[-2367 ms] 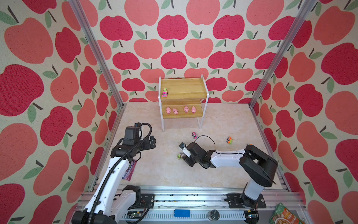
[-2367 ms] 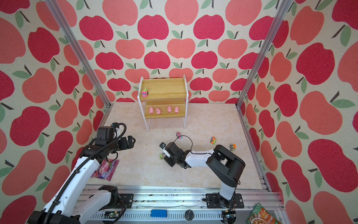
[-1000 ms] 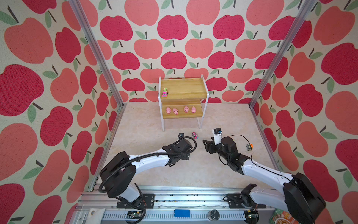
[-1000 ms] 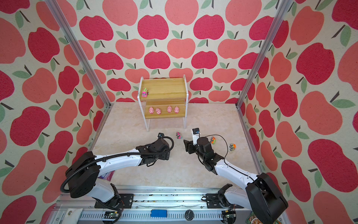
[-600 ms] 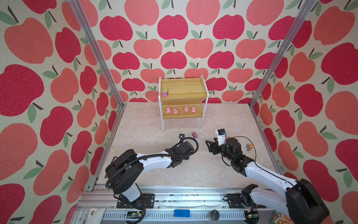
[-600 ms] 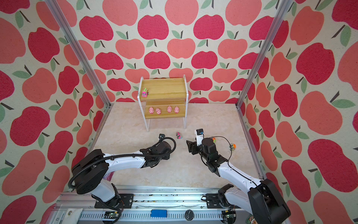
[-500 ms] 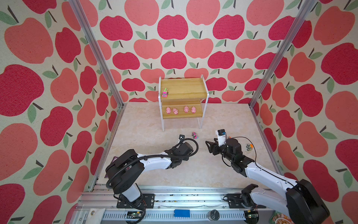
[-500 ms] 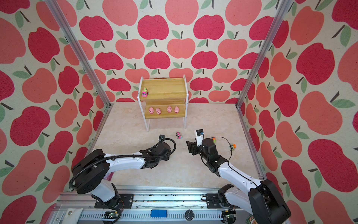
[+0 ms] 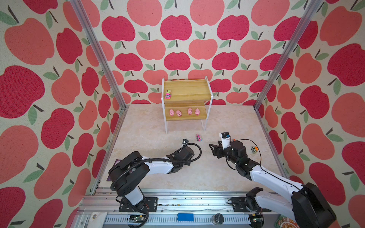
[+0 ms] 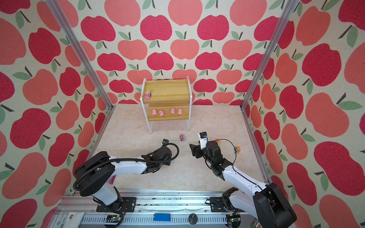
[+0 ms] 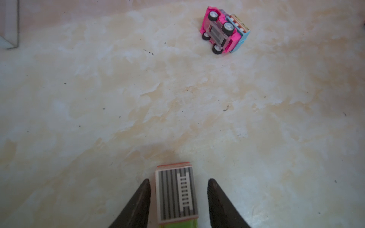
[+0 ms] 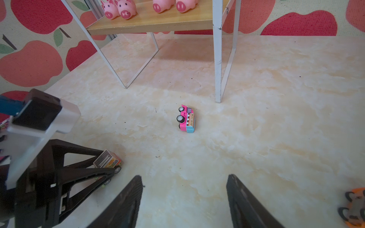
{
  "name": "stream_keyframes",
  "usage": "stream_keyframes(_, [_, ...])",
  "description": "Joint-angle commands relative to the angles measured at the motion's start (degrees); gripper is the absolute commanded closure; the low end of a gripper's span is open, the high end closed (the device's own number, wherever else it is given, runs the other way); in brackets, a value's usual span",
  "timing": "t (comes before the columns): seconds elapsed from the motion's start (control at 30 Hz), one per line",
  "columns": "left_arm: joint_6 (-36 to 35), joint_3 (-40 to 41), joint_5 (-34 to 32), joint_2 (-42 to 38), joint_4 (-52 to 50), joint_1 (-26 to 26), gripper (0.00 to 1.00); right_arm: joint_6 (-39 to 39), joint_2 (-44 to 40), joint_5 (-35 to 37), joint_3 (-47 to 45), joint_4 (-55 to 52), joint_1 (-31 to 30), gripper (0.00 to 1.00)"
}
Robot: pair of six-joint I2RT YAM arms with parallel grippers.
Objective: Organize plastic toys on shelves
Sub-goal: Pick up the plastic toy from the center of the table.
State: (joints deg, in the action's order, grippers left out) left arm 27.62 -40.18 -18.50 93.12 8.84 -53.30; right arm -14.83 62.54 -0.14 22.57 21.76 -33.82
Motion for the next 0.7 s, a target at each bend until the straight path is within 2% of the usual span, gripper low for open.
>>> stream_keyframes(0.0, [-0.99,0.7,0.66,0.74,1.68,0.21,0.55,1.3,0.55,-0.81,-0.52,1.51,0.51,0.3])
stream_keyframes(0.27, [-0.82,1.07,0.77,0.73,1.79,0.05,0.63,1.48,1.79,-0.84,-0.59,3.08,0.52,0.3])
stream_keyframes(0.43, [-1.51,0.91,1.17,0.78,1.53,0.07,0.75,1.45,2.43,-0.85,-0.6,4.08,0.57,0.3])
stream_keyframes(0.67, [-3.24,-0.99,0.51,-1.65,-2.91,0.04,0.78,0.75,3.04,-1.01,-1.1,5.74,0.61,0.29])
